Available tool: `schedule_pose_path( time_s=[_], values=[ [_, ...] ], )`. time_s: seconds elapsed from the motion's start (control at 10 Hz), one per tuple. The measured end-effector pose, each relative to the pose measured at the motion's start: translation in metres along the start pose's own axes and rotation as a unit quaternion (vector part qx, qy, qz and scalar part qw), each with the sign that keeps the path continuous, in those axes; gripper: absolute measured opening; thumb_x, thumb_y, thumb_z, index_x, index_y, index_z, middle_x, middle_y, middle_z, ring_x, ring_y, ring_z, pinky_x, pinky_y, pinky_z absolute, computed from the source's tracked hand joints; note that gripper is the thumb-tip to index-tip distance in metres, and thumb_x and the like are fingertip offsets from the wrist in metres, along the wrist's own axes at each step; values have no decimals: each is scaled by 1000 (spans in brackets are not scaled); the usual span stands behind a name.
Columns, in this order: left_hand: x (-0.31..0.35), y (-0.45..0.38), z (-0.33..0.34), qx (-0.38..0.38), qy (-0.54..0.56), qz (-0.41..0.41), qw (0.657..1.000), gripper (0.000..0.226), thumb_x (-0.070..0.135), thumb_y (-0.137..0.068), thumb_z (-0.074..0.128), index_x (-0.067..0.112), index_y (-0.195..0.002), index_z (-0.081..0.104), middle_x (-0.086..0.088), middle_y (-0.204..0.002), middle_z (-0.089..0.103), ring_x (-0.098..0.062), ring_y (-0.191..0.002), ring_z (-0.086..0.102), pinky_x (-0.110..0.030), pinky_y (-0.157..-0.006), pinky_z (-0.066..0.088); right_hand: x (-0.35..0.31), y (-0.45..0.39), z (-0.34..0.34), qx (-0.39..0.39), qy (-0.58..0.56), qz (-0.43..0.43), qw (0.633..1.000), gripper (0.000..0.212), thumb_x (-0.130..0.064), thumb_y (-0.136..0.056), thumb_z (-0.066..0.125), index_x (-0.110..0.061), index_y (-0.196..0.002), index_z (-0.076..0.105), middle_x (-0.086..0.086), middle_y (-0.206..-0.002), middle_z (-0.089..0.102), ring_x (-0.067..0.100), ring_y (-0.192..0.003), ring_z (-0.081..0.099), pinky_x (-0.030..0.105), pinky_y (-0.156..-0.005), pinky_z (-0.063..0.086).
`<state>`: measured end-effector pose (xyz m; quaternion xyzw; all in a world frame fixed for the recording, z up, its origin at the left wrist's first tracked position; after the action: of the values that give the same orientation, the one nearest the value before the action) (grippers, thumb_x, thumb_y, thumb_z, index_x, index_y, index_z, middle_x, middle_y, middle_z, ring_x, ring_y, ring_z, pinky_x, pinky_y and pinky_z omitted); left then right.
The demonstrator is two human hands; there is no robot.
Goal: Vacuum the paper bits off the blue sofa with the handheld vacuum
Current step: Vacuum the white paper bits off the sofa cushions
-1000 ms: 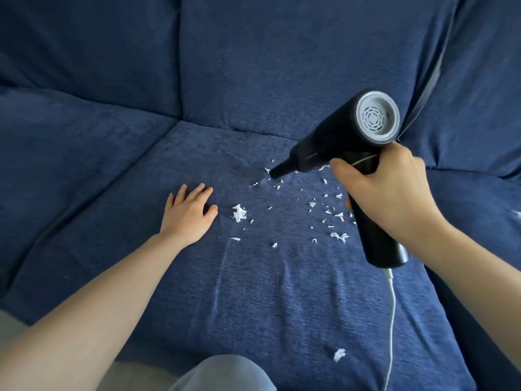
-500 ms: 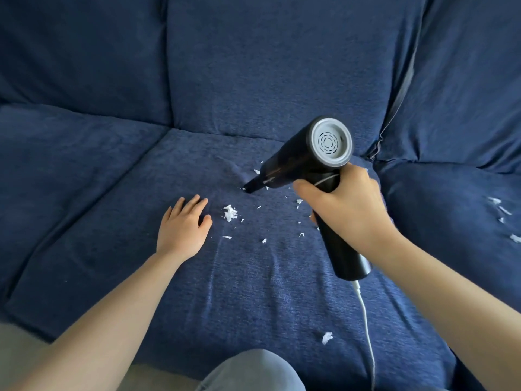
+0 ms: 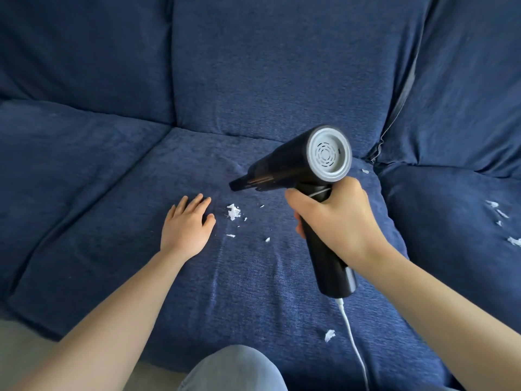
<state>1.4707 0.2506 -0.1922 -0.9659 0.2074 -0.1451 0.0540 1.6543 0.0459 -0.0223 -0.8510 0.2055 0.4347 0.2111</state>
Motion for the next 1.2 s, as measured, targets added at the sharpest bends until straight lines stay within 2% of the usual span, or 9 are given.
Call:
schedule_pose_path(
  time_s=[0.1, 0.3, 0.5, 0.6, 0.7, 0.9, 1.2],
  values=[
    [0, 1, -1, 4, 3, 1, 1000, 50, 38, -100, 34, 27, -148, 33, 7, -157, 25, -21, -147, 16, -41, -119, 14, -3, -2, 2, 0, 28, -4, 1000, 34, -30, -83, 67, -3, -62, 61, 5, -52, 69, 21, -67, 70, 37, -73, 58],
    [-1, 0, 0, 15, 10, 1, 1000, 49, 38, -99, 36, 28, -147, 36, 8, -157, 27, -20, -147, 17, -40, -119, 14, 7, -6, -7, 27, 20, 20, 999, 29, -26, -82, 68, -2, -66, 62, 12, -58, 69, 11, -48, 68, 36, -69, 61],
    [-2, 0, 1, 16, 4, -1, 1000, 48, 37, -100, 34, 29, -147, 35, 8, -157, 27, -20, -147, 17, -40, -119, 14, 4, 10, -10, 13, 38, 12, 999, 31, -25, -81, 67, -1, -63, 61, 8, -53, 68, 20, -56, 66, 28, -61, 54],
    [-3, 0, 1, 9, 1, 0, 1000, 48, 35, -100, 32, 28, -148, 33, 7, -157, 25, -20, -147, 15, -40, -120, 13, 0, 19, -9, -5, 26, 10, 1000, 31, -26, -81, 69, -2, -63, 61, 7, -51, 67, 18, -52, 66, 28, -62, 55],
    [-2, 1, 0, 0, 1, 0, 1000, 48, 34, -101, 30, 27, -149, 32, 7, -158, 23, -20, -148, 14, -40, -120, 12, -4, 29, -11, -33, 35, 6, 999, 33, -29, -82, 68, -5, -60, 60, 7, -50, 67, 9, -47, 63, 23, -61, 53],
    [-3, 11, -3, -1, 2, 3, 1000, 48, 32, -102, 28, 27, -149, 30, 7, -158, 22, -18, -148, 14, -37, -121, 11, -5, 36, -25, -28, 29, 3, 999, 30, -23, -83, 69, -2, -63, 61, 10, -52, 67, 9, -44, 61, 16, -54, 48],
    [-3, 15, -3, -1, 1, 1, 1000, 48, 33, -101, 28, 26, -149, 31, 6, -158, 22, -17, -147, 15, -37, -121, 12, -7, 42, -24, -46, 4, 8, 999, 30, -24, -83, 69, 0, -65, 62, 15, -55, 68, 8, -43, 63, 17, -53, 50]
  ],
)
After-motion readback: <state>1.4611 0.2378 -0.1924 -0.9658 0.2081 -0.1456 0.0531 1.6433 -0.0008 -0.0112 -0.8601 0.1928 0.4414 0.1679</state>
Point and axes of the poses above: each hand's wrist, its own y-axis away from the middle knuckle, its own z-axis out of the palm, x = y × z, the point moved 5 cm from there along -y, towards the middle knuckle
